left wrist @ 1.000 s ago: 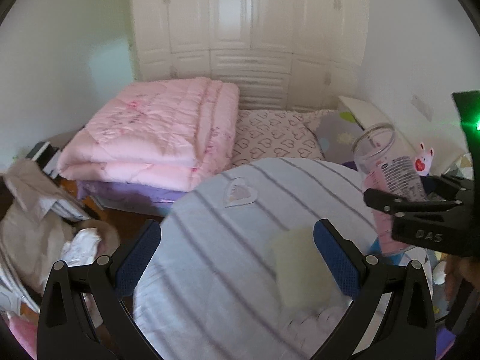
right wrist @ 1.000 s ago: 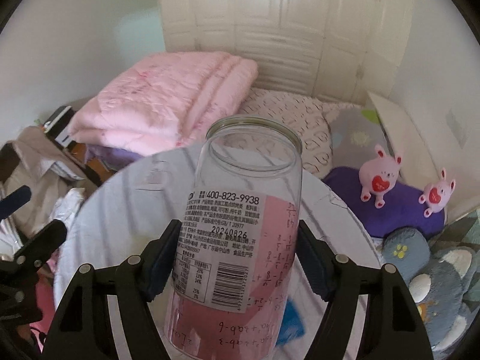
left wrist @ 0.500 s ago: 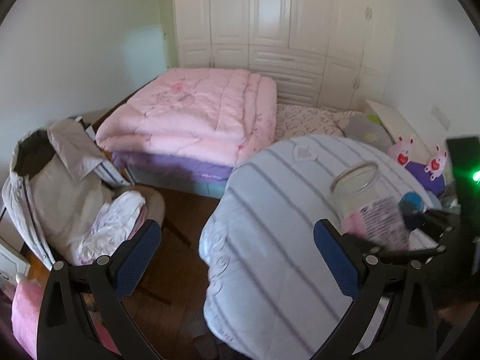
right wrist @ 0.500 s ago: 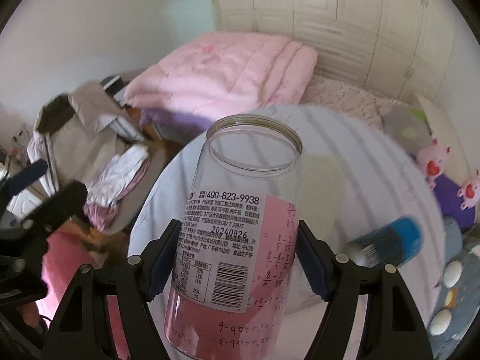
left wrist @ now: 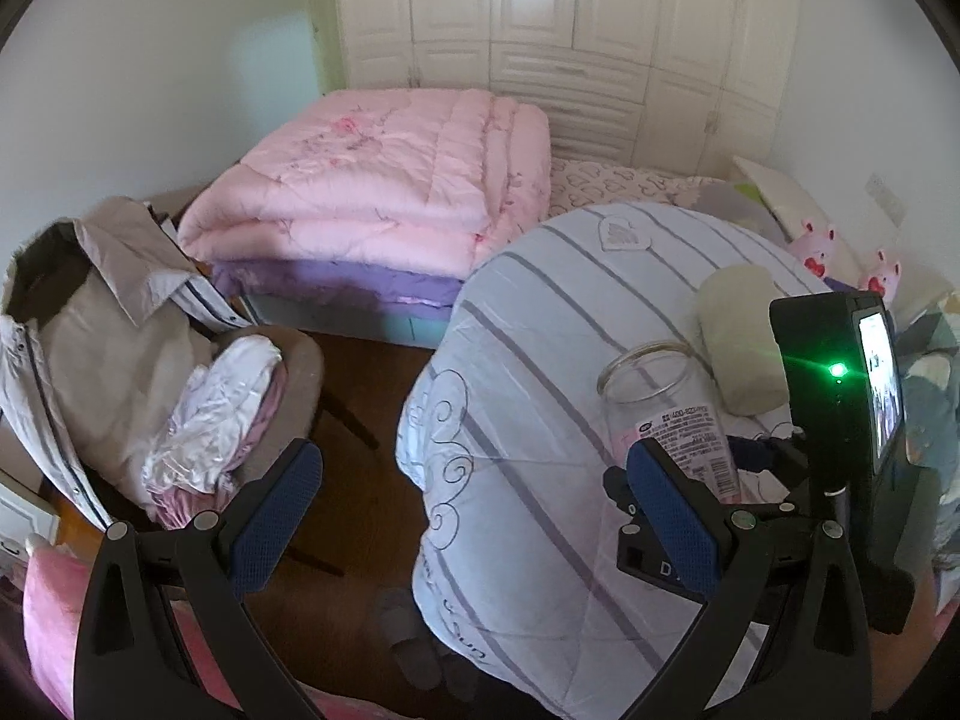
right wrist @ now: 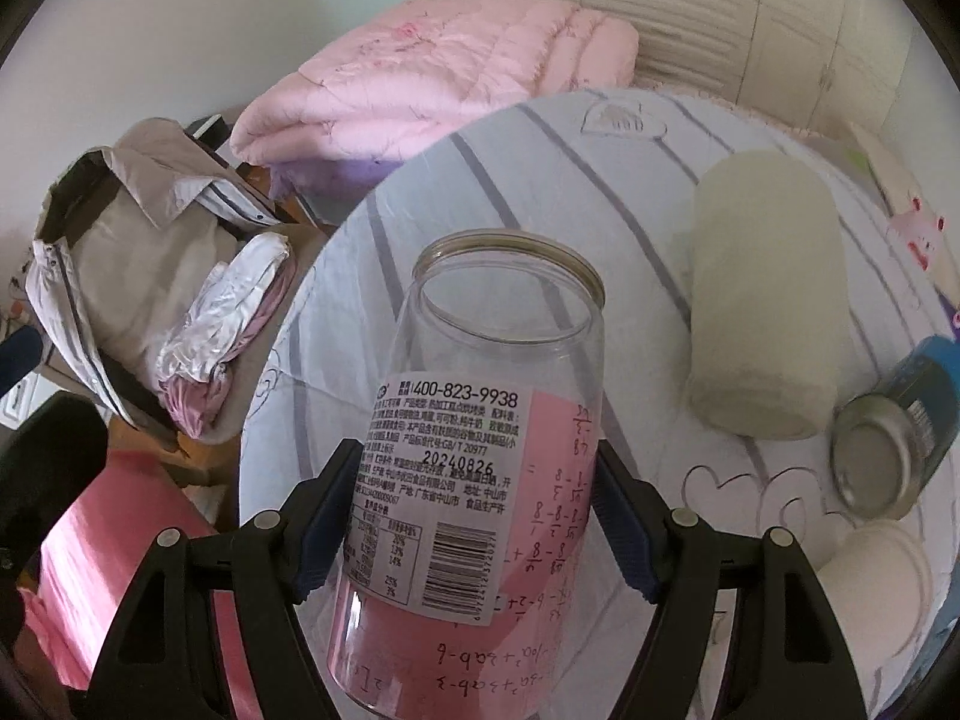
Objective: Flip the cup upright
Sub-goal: 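Carry the jar toward the left gripper and set it down on the table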
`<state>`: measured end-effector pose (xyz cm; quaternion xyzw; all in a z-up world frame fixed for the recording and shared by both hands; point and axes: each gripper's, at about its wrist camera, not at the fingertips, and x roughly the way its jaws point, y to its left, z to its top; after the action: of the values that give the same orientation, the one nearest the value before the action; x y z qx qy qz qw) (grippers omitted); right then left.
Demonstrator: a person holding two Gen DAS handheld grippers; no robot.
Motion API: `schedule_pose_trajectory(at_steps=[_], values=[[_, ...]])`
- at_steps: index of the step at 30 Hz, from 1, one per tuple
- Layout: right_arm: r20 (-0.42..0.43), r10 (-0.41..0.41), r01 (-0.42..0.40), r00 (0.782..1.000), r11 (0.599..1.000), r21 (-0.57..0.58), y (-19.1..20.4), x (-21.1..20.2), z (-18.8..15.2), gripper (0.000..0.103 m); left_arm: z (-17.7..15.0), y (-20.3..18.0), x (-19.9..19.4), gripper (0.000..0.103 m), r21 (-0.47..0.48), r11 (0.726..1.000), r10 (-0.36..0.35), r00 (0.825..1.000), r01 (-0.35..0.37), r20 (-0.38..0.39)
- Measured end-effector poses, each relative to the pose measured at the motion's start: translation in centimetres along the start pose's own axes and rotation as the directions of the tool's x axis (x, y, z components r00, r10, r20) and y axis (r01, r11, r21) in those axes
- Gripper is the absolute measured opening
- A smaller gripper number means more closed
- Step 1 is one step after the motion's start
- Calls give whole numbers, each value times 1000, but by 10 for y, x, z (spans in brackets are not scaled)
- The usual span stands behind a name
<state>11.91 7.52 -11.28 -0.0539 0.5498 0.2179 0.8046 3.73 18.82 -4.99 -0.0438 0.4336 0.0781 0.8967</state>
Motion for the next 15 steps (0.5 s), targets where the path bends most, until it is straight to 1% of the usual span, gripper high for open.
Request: schedule_pose_trajectory(at_steps=[2, 4, 9, 11, 15], values=[[0, 15, -15, 1000, 1000, 19, -2, -2, 0, 76, 1, -2, 3, 103, 2, 1000, -4, 1000, 4, -4], [20, 37, -37, 999, 999, 16, -2, -7, 0, 81, 3, -3, 3, 103, -2, 1000, -17, 1000, 17, -4], [74, 34, -34, 997, 999, -3, 2, -28, -3, 81, 8, -10, 1, 103, -17, 996, -90, 996, 90, -9], [97, 26, -25, 995, 1000, -6, 0, -38, -6, 81, 9, -17, 0, 103, -12, 994, -108, 994, 108, -11], [149, -21, 23, 989, 1000, -11, -6, -60, -15, 81, 11, -31, 0, 103, 6, 987, -158, 987, 158, -33]])
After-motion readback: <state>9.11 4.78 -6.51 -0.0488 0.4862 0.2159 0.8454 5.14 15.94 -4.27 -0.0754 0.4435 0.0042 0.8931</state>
